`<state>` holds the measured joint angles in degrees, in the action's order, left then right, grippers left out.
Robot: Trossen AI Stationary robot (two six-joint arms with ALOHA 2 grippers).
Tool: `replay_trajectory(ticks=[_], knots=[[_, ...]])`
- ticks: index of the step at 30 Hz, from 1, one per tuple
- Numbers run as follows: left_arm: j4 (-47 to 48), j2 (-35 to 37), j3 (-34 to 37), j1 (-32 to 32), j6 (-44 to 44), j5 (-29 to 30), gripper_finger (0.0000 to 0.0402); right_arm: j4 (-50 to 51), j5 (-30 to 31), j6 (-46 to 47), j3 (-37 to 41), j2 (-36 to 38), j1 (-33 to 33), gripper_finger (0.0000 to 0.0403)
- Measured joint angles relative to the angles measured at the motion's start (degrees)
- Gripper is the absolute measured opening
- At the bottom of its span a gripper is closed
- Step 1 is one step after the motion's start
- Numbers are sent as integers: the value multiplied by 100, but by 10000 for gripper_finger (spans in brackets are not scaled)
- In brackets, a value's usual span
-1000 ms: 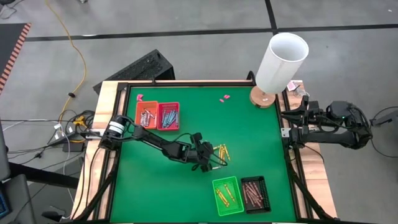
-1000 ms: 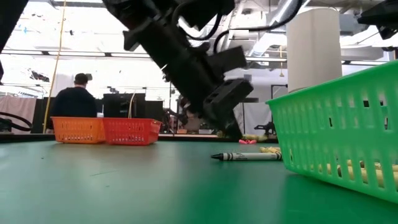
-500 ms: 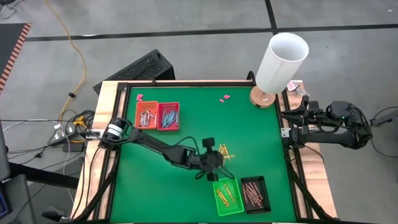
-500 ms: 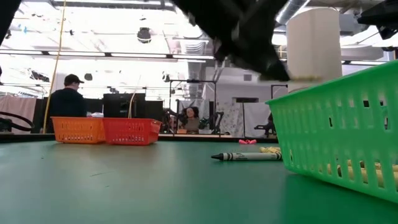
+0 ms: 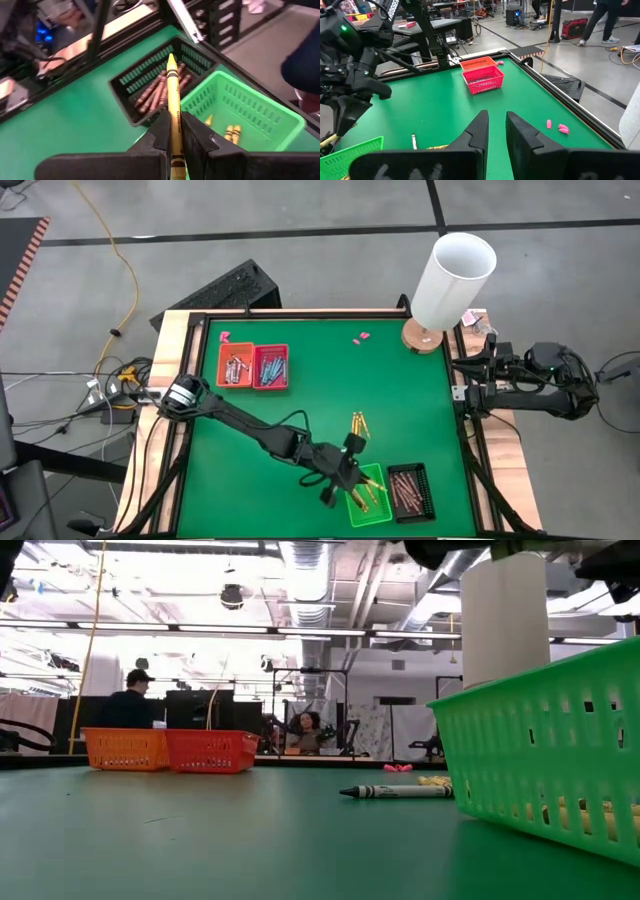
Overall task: Sort crayons
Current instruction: Put the yellow crayon into the green bin
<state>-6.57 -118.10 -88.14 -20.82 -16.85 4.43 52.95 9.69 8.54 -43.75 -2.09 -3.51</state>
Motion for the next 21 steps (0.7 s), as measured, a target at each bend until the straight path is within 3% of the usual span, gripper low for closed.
replay_trajectory(ticks=[4,13,21], knots=[[-21,0,0,11,-316,-402,13,2,0,0,-2,0,0,68],[-32,0,0,0,-1957,-1186,13,1,1,2,-2,0,0,68],[-160,-6,0,3,-1951,-1264,13,0,0,2,-2,0,0,68]])
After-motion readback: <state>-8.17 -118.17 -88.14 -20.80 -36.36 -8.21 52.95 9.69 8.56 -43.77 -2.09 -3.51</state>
